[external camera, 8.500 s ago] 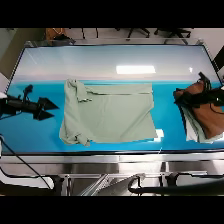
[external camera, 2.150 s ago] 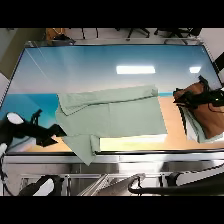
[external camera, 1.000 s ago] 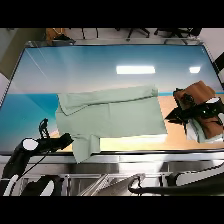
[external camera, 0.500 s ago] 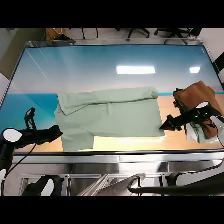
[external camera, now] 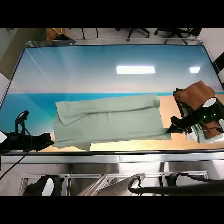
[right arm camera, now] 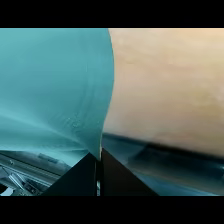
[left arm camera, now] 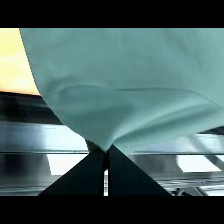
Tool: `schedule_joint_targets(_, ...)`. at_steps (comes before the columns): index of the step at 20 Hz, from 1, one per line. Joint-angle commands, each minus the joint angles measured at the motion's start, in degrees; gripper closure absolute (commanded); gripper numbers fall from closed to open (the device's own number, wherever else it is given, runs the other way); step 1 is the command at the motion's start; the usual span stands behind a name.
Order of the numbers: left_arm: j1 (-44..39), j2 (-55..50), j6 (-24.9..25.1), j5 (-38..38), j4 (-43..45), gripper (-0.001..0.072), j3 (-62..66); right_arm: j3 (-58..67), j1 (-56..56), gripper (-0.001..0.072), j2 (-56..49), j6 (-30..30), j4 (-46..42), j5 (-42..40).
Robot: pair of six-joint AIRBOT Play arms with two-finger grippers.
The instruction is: Fold the shirts.
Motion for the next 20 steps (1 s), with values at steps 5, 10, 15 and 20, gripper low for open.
schedule_joint_targets(5,-2.0,1.6,-0.9,8.3,2.2,0.0694,8.6,-0.4,0.3,0.0697,11.3,-4.7,15.6,-13.1)
schedule_joint_targets(10,-11.3,-17.1,-0.5,18.1,2.8,0.0694,20.2,-0.4,2.6,0.0696,3.6,-11.0,25.4,-24.1)
schedule_joint_targets(15,-12.4,-37.3,-0.1,20.4,2.8,0.0694,28.3,-0.3,6.9,0.0696,-7.0,-18.0,26.4,-32.7)
schedule_joint_targets(20,-12.4,-47.9,1.9,18.7,2.8,0.0135,34.5,4.2,4.5,0.0431,-7.2,-19.0,25.2,-32.5)
